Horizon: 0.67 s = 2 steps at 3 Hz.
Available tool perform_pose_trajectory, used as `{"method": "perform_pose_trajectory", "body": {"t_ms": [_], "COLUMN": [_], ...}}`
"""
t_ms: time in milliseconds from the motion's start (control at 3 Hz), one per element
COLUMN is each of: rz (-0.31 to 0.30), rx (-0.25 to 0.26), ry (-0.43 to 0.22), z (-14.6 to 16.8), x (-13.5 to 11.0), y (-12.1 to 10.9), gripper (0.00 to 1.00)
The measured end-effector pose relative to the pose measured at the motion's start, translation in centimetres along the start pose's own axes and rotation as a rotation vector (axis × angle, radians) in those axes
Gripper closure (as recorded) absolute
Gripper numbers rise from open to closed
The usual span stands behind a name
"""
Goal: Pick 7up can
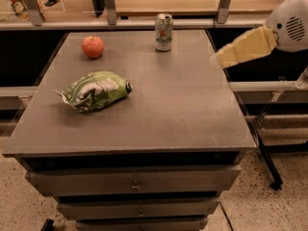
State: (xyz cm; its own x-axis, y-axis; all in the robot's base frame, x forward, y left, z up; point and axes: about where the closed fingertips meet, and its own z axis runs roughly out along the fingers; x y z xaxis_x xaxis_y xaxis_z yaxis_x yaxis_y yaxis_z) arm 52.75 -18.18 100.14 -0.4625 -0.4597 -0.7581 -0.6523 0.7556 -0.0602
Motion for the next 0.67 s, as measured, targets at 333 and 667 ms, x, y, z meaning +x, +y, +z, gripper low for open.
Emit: {"method": "perform_pose_trajectory", "body": {"t_ms": [333,667], "rz": [-0.095,-0.11], "rx": [0.046,0.047], "ry": [0.111,0.138], "z": [-2.4,-2.73], "x": [-1.01,-0.8], "y": [-1.17,-1.05], "gripper": [0.0,0.0]}}
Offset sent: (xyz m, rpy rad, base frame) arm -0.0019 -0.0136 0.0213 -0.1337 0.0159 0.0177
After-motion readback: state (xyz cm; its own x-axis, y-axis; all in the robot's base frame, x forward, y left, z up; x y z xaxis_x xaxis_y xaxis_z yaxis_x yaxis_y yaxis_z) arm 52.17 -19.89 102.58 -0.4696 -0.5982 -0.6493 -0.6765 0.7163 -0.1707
